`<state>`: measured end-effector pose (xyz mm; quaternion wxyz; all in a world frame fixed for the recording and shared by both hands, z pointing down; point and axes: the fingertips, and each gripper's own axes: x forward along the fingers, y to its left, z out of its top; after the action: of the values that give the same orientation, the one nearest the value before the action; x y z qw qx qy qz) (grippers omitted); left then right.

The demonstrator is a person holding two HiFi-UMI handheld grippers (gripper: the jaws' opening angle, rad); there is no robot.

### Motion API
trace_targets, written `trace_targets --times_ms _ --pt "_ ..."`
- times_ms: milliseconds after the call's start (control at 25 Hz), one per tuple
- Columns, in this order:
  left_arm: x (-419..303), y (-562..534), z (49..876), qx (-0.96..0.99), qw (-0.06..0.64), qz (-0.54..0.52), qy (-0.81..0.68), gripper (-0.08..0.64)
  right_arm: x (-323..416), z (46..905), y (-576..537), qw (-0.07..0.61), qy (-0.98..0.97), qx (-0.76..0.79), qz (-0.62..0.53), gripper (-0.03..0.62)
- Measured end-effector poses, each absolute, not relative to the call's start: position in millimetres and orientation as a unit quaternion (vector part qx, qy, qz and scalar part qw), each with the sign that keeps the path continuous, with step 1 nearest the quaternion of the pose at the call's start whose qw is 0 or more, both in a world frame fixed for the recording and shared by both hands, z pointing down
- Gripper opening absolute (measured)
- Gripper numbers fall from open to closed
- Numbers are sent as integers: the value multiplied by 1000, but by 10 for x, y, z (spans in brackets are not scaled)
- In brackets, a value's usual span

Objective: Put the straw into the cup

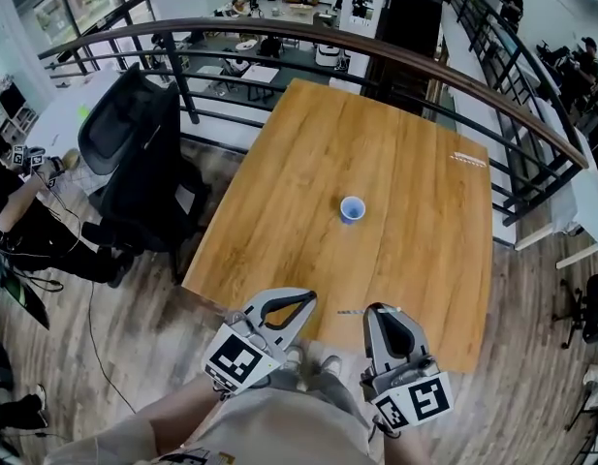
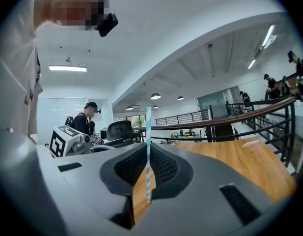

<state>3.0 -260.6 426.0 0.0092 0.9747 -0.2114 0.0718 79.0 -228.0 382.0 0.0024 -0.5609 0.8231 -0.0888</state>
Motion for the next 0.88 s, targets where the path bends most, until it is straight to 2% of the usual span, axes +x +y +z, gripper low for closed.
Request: trace_targets --times_ms 440,640,800,880 --pt "103 -2654 3995 963 15 57 -262 14 749 3792 -2319 -47 848 -523 -72 31" --pt "214 -2684 3954 957 25 49 -284 14 949 3946 -2376 -58 848 -521 -78 31" --pt "315 -2715 3947 956 -5 59 -288 14 1109 4089 -2411 -84 844 -526 -67 31" --pt "371 -2747 3988 956 2 61 -289 14 1165 4139 -2449 -86 843 -526 -70 31"
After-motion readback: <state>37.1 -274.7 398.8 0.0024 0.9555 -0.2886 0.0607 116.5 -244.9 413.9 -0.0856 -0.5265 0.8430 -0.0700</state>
